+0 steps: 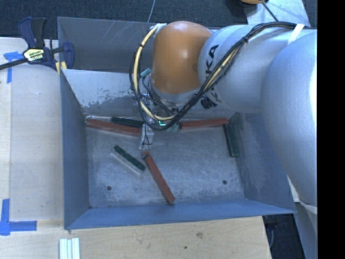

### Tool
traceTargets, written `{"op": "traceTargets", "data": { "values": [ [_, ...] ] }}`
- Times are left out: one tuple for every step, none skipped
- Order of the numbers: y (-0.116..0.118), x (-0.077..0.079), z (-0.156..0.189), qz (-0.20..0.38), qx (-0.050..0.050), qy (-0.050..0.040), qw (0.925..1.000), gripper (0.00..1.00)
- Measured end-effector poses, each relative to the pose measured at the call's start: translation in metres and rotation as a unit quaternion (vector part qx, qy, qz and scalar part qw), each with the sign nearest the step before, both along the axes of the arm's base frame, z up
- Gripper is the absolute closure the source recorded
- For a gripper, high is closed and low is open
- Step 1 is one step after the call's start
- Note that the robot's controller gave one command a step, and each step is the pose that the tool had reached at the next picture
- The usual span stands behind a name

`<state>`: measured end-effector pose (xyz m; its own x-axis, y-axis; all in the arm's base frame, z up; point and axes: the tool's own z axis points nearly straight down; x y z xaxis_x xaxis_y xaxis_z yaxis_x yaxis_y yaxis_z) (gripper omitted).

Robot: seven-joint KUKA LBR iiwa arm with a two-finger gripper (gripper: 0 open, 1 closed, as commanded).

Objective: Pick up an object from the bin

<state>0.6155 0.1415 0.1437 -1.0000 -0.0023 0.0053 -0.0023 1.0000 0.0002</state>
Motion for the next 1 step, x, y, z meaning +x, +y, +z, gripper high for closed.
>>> {"op": "traceTargets", "data": {
  "values": [
    [-0.0006,0.0021,0.0049,-0.001,0.001,-0.0041,1.0,0.0]
  ]
}}
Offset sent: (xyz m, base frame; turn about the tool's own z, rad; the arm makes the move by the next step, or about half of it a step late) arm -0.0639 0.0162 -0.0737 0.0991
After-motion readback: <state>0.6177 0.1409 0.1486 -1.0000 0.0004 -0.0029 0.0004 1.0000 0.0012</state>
